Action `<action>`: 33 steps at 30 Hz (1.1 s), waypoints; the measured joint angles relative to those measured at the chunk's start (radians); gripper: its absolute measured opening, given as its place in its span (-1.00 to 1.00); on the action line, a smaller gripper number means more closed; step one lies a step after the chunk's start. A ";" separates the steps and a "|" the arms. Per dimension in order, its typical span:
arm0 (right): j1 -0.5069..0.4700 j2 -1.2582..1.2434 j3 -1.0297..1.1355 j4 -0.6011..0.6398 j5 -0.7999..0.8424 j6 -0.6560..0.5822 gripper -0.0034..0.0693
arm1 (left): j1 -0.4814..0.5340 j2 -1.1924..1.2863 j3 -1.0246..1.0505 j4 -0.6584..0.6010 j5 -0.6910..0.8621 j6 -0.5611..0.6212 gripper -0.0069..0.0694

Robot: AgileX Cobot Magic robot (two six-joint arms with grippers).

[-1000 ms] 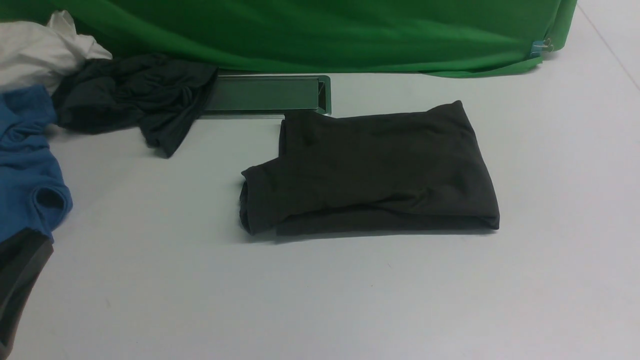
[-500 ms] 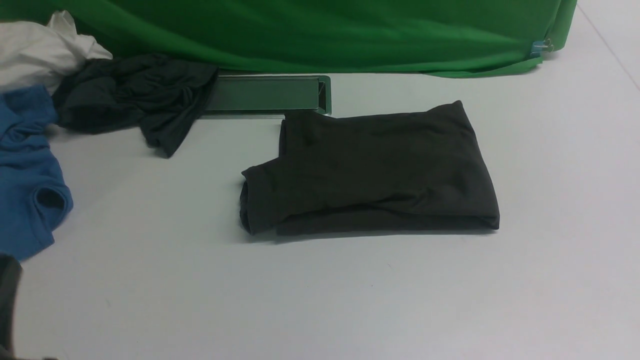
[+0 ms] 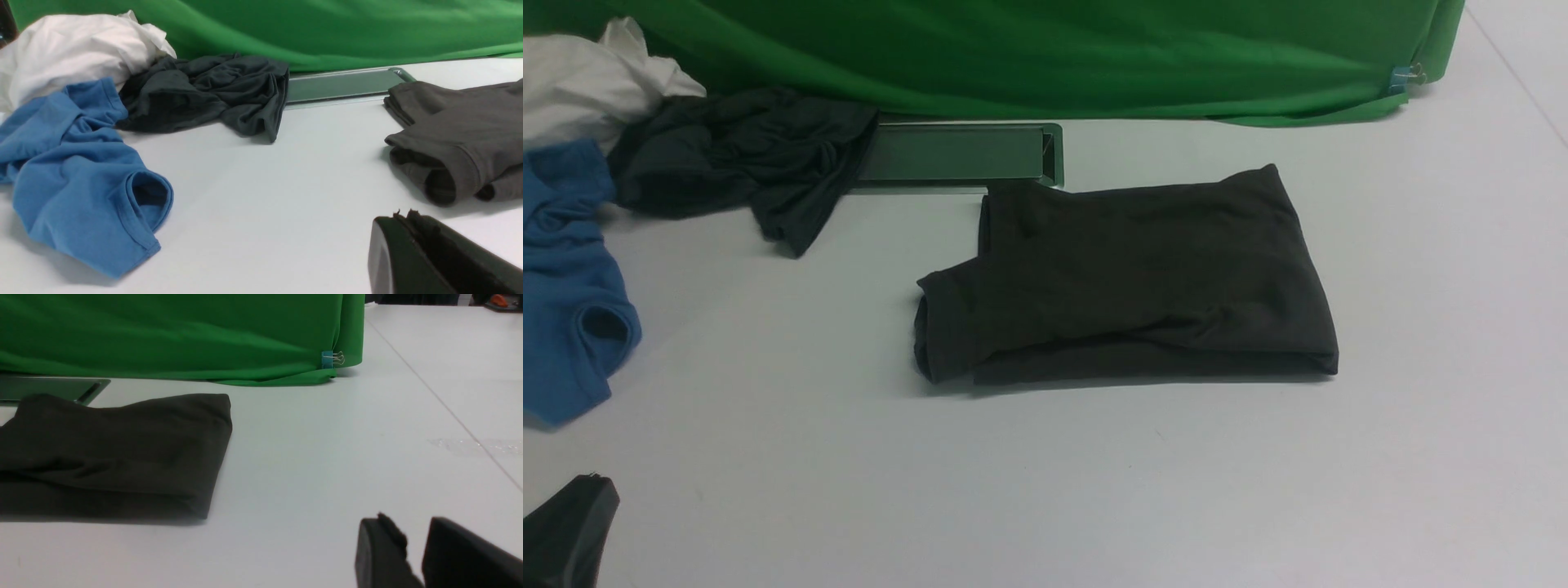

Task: Fold a long-sleeved shirt on a white desktop.

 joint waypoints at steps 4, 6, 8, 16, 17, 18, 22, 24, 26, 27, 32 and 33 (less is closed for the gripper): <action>0.000 0.000 0.000 0.000 0.000 0.000 -0.42 | 0.000 0.000 0.000 0.000 0.000 0.004 -0.77; 0.000 0.000 0.000 0.000 0.000 0.000 -0.40 | 0.000 0.000 0.000 0.003 -0.002 0.006 -0.77; 0.000 0.000 0.000 0.000 0.000 0.000 -0.39 | 0.000 0.000 0.000 0.006 -0.004 0.005 -0.77; 0.000 0.000 0.000 0.000 0.000 0.000 -0.33 | 0.000 0.000 0.000 0.007 -0.006 0.006 -0.77; 0.000 0.000 0.000 0.000 0.000 0.000 -0.33 | 0.000 0.000 0.000 0.007 -0.006 0.006 -0.77; 0.000 0.000 0.000 0.000 0.000 0.000 -0.32 | 0.000 0.000 0.000 0.007 -0.006 0.006 -0.77; 0.000 0.000 0.000 0.000 0.000 0.000 -0.29 | 0.000 0.000 0.000 0.007 -0.006 0.006 -0.77; 0.000 0.000 0.000 0.000 0.000 0.000 -0.28 | 0.000 0.000 0.000 0.008 -0.006 0.007 -0.77; 0.000 0.000 0.000 0.000 0.000 0.000 -0.27 | 0.000 0.000 0.000 0.008 -0.006 0.007 -0.77; 0.000 0.000 0.000 0.000 0.000 0.000 -0.26 | 0.000 0.000 0.000 0.008 -0.006 0.007 -0.77; 0.000 0.000 0.000 0.000 0.000 0.000 -0.25 | 0.000 0.000 0.000 0.008 -0.006 0.007 -0.77; 0.000 0.000 0.000 0.000 0.000 0.000 -0.25 | 0.000 0.000 0.000 0.008 -0.006 0.007 -0.77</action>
